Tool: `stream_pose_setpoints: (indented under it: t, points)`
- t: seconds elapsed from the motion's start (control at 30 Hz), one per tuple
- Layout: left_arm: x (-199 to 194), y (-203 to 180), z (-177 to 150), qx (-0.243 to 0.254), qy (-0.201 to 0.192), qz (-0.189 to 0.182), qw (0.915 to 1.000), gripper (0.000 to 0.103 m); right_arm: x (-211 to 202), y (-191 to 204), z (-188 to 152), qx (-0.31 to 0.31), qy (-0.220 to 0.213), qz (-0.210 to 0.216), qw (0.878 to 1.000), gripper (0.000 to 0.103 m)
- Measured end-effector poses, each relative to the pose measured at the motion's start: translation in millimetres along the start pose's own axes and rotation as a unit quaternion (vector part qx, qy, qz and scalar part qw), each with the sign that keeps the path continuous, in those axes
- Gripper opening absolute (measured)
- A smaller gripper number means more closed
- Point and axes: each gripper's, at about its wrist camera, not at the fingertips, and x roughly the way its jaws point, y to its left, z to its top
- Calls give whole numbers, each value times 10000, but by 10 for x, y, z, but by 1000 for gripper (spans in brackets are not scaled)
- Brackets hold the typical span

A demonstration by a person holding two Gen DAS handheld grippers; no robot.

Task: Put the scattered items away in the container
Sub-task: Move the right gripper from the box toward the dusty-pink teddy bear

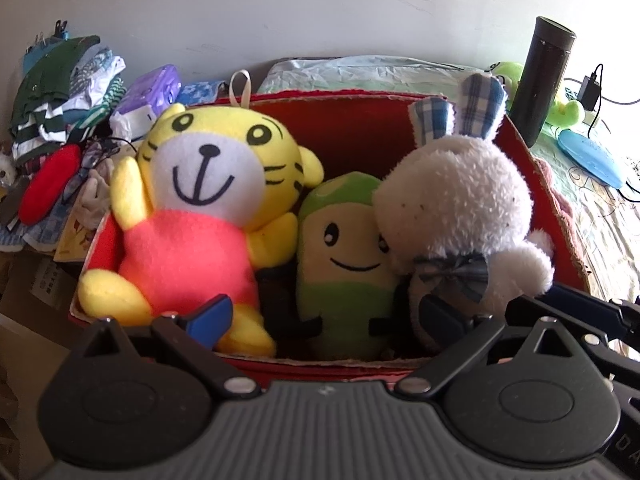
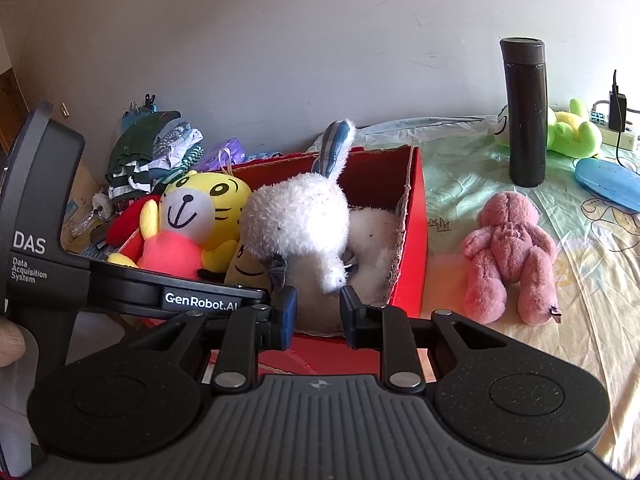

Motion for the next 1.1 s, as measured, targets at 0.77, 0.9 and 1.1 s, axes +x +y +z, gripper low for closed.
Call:
stream_pose_setpoints:
  t: [0.77, 0.9, 1.1]
  points:
    - [-11, 78, 40, 236, -11, -326, 9992, 100, -7, 42, 47, 284, 130, -284, 9991, 25]
    - [-69, 123, 43, 196, -43, -340, 9992, 100, -37, 40, 51, 335, 132, -280, 9990, 25]
    - [-177, 179, 43, 89, -110, -307, 9994, 100, -141, 34, 80, 328, 24, -310, 9990, 26]
